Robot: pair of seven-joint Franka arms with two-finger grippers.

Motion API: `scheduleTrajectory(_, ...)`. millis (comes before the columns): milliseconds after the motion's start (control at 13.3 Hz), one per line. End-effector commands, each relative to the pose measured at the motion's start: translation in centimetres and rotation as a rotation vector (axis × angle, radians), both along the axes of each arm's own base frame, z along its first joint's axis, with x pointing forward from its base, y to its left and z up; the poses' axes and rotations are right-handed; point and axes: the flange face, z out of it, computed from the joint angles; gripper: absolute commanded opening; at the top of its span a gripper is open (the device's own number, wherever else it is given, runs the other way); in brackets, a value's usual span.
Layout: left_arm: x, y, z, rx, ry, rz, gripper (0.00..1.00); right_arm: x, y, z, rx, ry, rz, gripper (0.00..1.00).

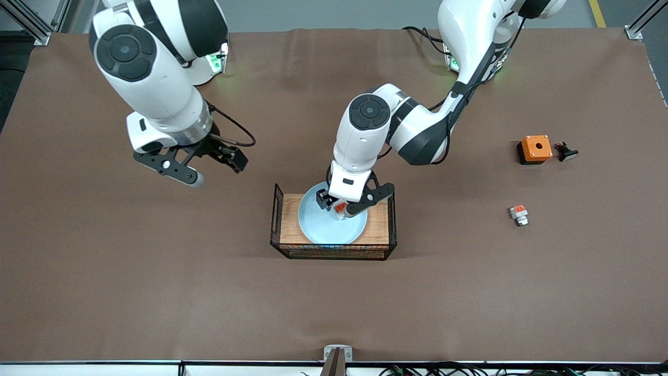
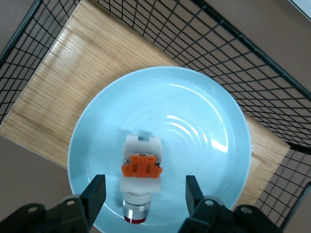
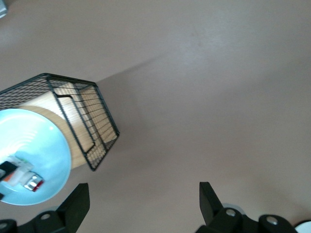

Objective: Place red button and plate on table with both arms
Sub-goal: 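Grasp the white-orange button on the plate with the left gripper, then lift the button with the left gripper while the right gripper reaches the plate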

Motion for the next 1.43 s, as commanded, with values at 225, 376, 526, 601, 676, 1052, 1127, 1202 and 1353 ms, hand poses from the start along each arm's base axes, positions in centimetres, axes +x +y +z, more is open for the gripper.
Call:
scheduleTrajectory(225,0.6,-0.6,-1.8,0.008,-0.019,0.005,0.68,0.7,1.0,-1.8,-0.031,0.001,-0.014,0.99)
scheduleTrajectory(376,0.5,-0.7,-2.6,0.014,-0.010,0.001,0.64,0.9,1.2,-1.8,-0.017,-0.006,-0.017,1.00)
scheduleTrajectory(526,0.5,-0.7,-2.8,0.016,-0.007,0.001,0.18,0.4,1.9,-1.8,-0.018,-0.007,-0.004,1.00)
scheduleTrajectory(601,0.3,-0.9,-2.6,0.014,-0.010,-0.002,0.00,0.4,2.0,-2.0,-0.020,-0.004,-0.003,1.00)
scheduleTrajectory(676,0.0,-1.0,-2.2,0.016,-0.009,-0.006,0.00,0.3,2.2,-2.1,-0.021,-0.003,0.000,1.00)
scheduleTrajectory(1052,-0.2,1.6,5.5,0.044,-0.009,0.015,0.00,0.1,3.6,-3.0,-0.017,-0.006,0.022,1.00)
scheduleTrajectory(1127,0.3,3.8,8.6,0.052,-0.010,0.037,0.00,-0.2,4.3,-3.0,-0.015,-0.009,0.028,1.00)
scheduleTrajectory(1202,0.8,5.9,11.4,0.054,-0.021,0.051,0.00,-0.2,4.7,-3.3,-0.012,-0.013,0.004,1.00)
scheduleTrajectory(1353,1.6,11.1,16.2,0.073,-0.028,0.049,0.00,-0.6,6.6,-4.3,-0.007,-0.023,-0.091,0.99)
